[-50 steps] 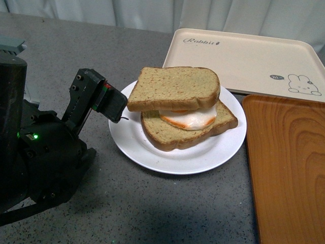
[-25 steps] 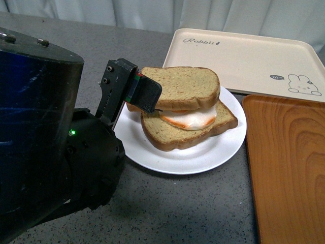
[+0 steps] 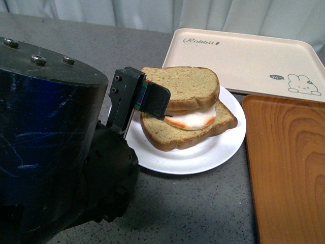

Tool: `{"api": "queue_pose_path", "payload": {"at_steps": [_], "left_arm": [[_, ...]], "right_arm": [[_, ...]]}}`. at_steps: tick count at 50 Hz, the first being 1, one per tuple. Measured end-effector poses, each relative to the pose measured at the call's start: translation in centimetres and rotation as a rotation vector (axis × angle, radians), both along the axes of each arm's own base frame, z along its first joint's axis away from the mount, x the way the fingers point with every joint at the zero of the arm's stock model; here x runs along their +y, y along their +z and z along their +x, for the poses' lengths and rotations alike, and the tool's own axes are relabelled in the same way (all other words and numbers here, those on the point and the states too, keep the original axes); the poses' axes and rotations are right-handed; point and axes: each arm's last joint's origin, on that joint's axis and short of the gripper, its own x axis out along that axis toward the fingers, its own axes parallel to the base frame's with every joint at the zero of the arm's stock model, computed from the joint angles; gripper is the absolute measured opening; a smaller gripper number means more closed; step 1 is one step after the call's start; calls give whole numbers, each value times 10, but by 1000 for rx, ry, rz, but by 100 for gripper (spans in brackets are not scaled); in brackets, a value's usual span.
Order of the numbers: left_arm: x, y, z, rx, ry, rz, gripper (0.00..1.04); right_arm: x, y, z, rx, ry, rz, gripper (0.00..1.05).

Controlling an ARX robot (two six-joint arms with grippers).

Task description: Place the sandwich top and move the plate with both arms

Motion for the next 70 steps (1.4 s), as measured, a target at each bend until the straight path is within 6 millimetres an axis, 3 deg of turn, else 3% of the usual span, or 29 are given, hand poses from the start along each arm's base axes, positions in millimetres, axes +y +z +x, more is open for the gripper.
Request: {"api": "queue_pose_path", "payload": {"at_steps": [19,35,43,57,70], "left_arm": [[-3,2,2,10,11,-46,97],[-4,3,3,12,28,-108,32],[-3,2,3,14,29,-124,5],[8,-4,2,16,78,-120,4],[19,15,12,-59,114,-142,4]], "right_arm": [[0,0,0,0,0,0,96],[0,0,0,0,0,0,96],[0,0,0,0,0,0,96],[0,0,0,0,0,0,96],[0,0,0,0,0,0,96]]}}
